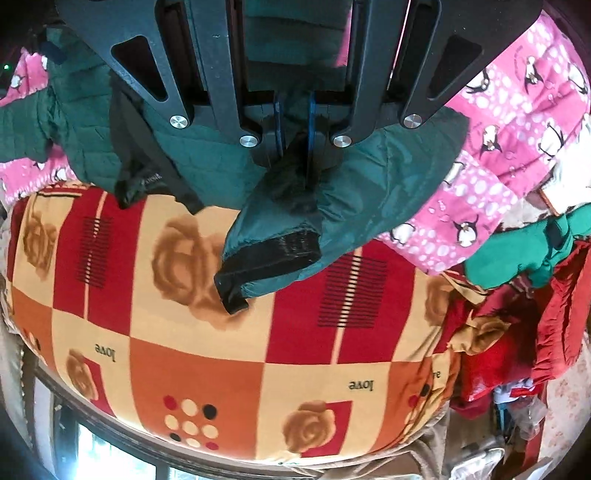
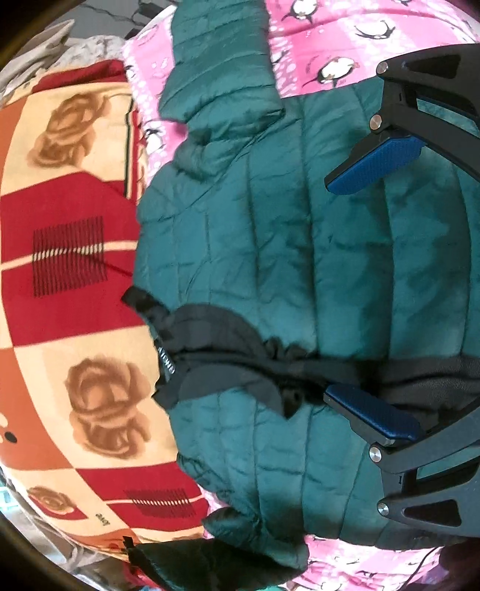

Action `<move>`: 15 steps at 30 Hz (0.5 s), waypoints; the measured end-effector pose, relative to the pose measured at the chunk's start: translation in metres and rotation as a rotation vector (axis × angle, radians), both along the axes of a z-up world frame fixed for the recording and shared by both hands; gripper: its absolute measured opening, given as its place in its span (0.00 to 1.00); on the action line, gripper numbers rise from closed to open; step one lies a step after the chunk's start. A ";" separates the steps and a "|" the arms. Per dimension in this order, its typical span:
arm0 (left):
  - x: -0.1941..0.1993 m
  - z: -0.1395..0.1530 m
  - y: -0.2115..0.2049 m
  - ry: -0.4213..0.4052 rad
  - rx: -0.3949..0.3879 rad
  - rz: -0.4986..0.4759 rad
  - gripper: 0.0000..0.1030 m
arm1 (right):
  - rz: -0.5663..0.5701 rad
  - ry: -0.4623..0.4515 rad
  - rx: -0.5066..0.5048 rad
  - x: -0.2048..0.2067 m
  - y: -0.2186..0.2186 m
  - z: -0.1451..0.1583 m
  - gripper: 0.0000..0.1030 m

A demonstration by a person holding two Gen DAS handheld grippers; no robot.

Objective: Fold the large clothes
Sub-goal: 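Grasp the sleeve cuff with the left tool and raise it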

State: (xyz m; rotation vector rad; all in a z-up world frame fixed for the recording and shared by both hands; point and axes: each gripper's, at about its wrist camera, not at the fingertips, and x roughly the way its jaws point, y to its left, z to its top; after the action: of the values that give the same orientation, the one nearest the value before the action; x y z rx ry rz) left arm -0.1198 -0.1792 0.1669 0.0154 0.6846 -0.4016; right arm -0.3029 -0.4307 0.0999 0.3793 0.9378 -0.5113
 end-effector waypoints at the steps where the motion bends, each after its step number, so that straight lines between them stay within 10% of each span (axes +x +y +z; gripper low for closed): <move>1: -0.003 0.000 -0.003 0.004 -0.005 -0.007 0.08 | -0.007 0.004 0.008 -0.003 -0.002 -0.003 0.99; 15: -0.029 -0.001 -0.047 0.013 0.006 -0.136 0.08 | -0.041 0.002 0.047 -0.020 -0.014 -0.012 0.99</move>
State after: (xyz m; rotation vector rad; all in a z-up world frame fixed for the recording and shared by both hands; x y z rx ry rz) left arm -0.1490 -0.2263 0.1654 0.0648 0.6996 -0.5305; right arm -0.3229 -0.4442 0.0876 0.4410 0.9469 -0.5281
